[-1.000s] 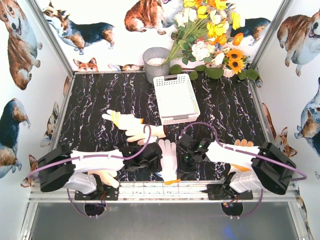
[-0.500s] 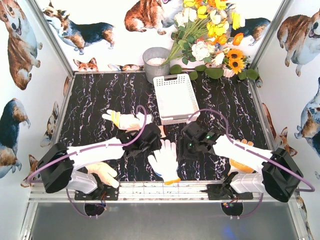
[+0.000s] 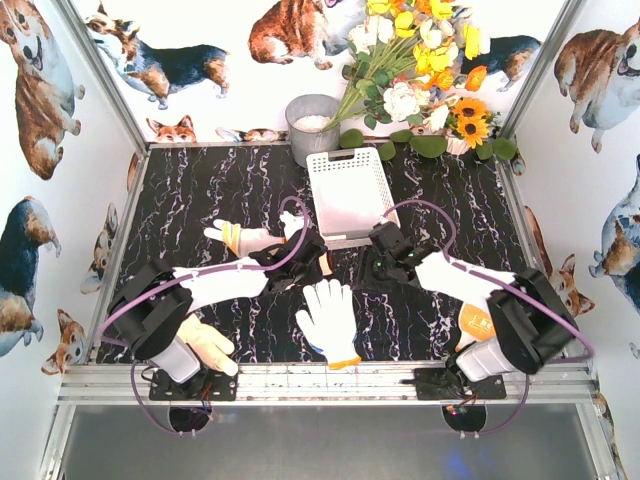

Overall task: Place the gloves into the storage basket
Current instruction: Pair the glove with the glove.

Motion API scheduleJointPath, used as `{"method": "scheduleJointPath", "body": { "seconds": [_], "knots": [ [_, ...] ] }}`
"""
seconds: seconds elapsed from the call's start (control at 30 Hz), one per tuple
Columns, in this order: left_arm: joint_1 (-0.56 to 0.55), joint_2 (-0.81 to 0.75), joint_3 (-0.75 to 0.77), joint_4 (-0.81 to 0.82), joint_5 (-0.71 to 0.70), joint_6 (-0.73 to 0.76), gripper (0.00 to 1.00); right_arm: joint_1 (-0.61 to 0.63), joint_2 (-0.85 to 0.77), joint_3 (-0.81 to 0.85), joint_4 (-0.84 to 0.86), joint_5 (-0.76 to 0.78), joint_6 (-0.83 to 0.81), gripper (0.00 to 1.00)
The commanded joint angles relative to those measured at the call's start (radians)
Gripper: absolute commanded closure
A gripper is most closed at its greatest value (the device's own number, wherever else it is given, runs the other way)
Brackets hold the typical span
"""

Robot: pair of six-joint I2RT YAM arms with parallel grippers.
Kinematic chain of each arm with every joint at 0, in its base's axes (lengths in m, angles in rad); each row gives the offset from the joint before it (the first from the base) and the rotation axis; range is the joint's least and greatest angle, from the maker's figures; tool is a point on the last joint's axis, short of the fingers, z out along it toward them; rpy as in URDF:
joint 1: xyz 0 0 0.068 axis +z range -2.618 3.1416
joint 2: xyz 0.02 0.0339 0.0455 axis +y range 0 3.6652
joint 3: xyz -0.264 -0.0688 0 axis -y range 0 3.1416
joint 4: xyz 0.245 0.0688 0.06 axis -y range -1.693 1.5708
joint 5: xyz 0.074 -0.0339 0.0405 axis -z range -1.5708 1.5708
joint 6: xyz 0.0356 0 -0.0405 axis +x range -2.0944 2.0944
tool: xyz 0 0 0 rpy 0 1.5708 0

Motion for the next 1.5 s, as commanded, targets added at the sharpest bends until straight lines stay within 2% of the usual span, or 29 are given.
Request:
{"method": "scheduleJointPath", "body": {
  "seconds": [0.0, 0.3, 0.4, 0.57, 0.87, 1.1, 1.2, 1.3, 1.47],
  "knots": [
    [0.008, 0.031, 0.026, 0.019, 0.007, 0.031, 0.79, -0.001, 0.071, 0.05, 0.117, -0.025, -0.027, 0.62],
    [0.008, 0.057, 0.008, 0.018, 0.013, 0.026, 0.79, -0.001, 0.168, 0.067, 0.172, -0.075, -0.032, 0.74],
    [0.008, 0.087, 0.001, 0.024, 0.016, 0.031, 0.82, -0.001, 0.172, 0.067, 0.176, -0.083, -0.034, 0.82],
    [0.008, 0.096, -0.011, 0.026, 0.017, 0.032, 0.87, 0.0, 0.161, 0.065, 0.191, -0.115, -0.043, 0.89],
    [0.008, 0.084, -0.032, 0.013, -0.003, 0.023, 0.96, 0.007, 0.123, 0.047, 0.219, -0.149, -0.068, 0.93],
    [0.008, 0.07, -0.044, 0.009, -0.008, 0.021, 1.0, 0.014, 0.185, 0.063, 0.232, -0.166, -0.081, 0.94],
    [0.008, 0.07, -0.044, 0.009, -0.008, 0.025, 0.99, 0.018, 0.217, 0.076, 0.223, -0.157, -0.087, 0.94],
    [0.008, 0.02, -0.042, 0.001, -0.008, 0.033, 0.92, 0.022, 0.235, 0.086, 0.206, -0.14, -0.1, 0.94],
    [0.005, -0.06, -0.032, -0.059, -0.015, 0.04, 0.79, 0.022, 0.201, 0.09, 0.174, -0.132, -0.102, 0.85]
  ]
}}
